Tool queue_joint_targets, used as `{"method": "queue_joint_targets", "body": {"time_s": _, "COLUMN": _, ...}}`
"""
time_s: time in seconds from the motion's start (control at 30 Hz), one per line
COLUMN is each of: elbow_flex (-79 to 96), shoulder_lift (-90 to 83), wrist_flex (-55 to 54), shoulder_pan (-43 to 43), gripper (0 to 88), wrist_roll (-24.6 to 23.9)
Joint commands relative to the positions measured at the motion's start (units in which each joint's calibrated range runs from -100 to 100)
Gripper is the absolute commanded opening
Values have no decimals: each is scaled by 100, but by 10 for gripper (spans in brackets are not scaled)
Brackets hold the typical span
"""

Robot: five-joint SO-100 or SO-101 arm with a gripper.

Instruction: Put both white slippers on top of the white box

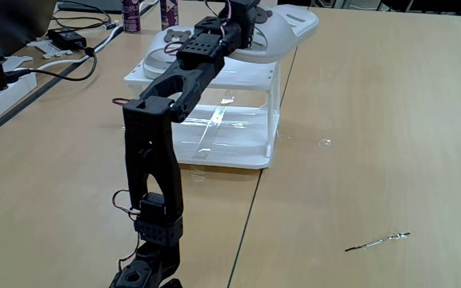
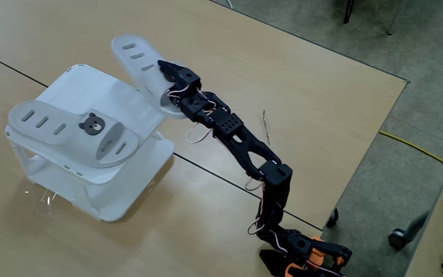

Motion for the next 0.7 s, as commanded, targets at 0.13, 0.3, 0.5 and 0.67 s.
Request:
{"method": "queue_joint_targets", "body": {"time_s": 0.13, "elbow_flex": -2208, "shoulder_lift": 1337, "wrist_flex": -81, "shoulder_pan": -24, "gripper": 8, "wrist_roll": 42}}
{"method": "queue_joint_targets", "body": {"time_s": 0.3, "elbow_flex": -3128, "shoulder_lift": 1926, "wrist_flex": -81, "shoulder_pan": -262, "gripper": 8, "wrist_roll": 42}}
{"method": "queue_joint_targets", "body": {"time_s": 0.5, "elbow_flex": -3715, "shoulder_lift": 2389, "wrist_flex": -81, "shoulder_pan": -855, "gripper": 8, "wrist_roll": 42}}
{"method": "queue_joint_targets", "body": {"time_s": 0.67, "elbow_flex": -3805, "shoulder_lift": 2700, "wrist_flex": -81, "shoulder_pan": -863, "gripper": 8, "wrist_roll": 42}}
